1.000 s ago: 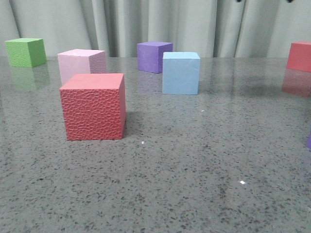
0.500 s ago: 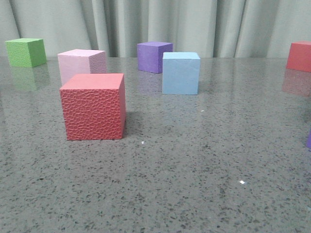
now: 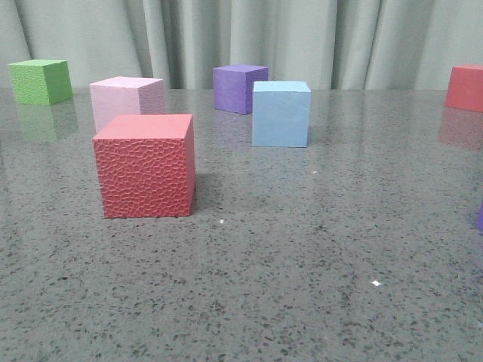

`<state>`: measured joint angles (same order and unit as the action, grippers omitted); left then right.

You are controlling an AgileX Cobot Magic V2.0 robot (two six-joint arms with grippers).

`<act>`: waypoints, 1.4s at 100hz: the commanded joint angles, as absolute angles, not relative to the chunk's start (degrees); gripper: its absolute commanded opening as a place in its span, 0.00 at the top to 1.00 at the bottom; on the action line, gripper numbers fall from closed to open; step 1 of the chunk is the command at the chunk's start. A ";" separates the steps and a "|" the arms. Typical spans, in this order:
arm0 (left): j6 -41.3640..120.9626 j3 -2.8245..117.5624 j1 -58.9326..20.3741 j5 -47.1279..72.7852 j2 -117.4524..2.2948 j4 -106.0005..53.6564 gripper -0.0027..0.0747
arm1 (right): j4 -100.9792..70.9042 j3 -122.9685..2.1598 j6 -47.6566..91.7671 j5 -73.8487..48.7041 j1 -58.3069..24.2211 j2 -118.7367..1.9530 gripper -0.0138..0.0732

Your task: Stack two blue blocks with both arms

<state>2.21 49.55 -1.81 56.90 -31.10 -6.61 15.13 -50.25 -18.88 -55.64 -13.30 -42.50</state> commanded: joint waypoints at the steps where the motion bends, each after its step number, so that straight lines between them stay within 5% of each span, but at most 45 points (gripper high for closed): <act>1: 2.13 51.40 -1.93 53.34 -31.80 -7.68 0.16 | 17.03 -50.81 -18.27 -51.69 -12.95 -40.99 0.17; 54: 0.00 51.66 -1.93 45.57 -34.61 -8.12 0.16 | 16.98 -50.70 -18.27 -51.69 -12.95 -40.56 0.17; 140: -18.45 71.19 -1.93 43.98 -75.06 2.99 0.16 | 15.97 -50.70 -18.27 -51.69 -12.95 -40.56 0.17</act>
<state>-15.14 68.49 -1.81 46.05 -74.15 1.33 15.14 -49.31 -18.88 -55.19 -13.30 -40.85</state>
